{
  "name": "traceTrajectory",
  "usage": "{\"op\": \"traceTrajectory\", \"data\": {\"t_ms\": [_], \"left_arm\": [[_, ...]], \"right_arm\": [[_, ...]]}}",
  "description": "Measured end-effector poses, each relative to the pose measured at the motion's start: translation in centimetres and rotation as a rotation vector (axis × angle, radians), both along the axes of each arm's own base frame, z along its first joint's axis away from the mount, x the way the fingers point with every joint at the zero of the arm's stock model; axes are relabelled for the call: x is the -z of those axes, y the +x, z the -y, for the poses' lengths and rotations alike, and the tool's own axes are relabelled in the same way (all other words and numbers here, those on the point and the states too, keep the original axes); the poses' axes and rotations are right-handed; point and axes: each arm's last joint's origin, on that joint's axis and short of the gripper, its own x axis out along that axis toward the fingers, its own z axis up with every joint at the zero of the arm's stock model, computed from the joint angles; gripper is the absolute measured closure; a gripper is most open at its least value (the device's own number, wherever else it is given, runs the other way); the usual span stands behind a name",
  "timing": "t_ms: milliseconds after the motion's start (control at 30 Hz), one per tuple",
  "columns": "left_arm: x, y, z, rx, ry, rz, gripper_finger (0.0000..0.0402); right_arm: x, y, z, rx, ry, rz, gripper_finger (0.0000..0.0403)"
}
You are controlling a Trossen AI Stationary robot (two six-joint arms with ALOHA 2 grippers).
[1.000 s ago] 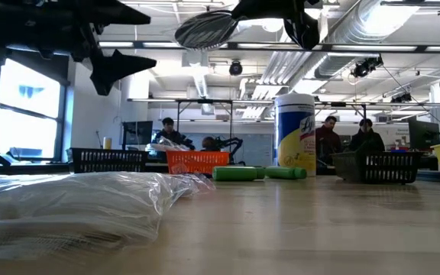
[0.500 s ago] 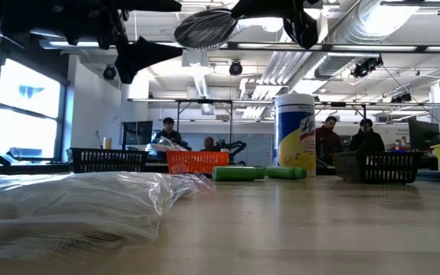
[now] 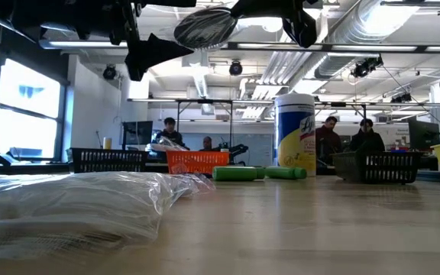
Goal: Pick & Place Travel size toiletries
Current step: Put the black hairbrush into the green bin
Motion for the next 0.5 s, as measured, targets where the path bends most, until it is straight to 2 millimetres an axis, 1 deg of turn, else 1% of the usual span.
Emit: {"op": "traceTrajectory", "data": {"t_ms": [67,333,500], "left_arm": [[0.07,0.0,-0.01,-0.001,-0.015,-0.006,0.0095],[0.11,-0.01,0.0,-0.001,-0.017,-0.009,0.0187],[0.22,-0.01,0.04,0.016,-0.017,-0.02,0.023]], "right_arm": [[0.0,0.0,0.0,-0.002,-0.004,0.0,0.0399],[0.0,0.0,-0.01,-0.007,-0.016,-0.002,0.0399],[0.0,0.0,0.0,-0.007,-0.016,-0.002,0.0399]]}}
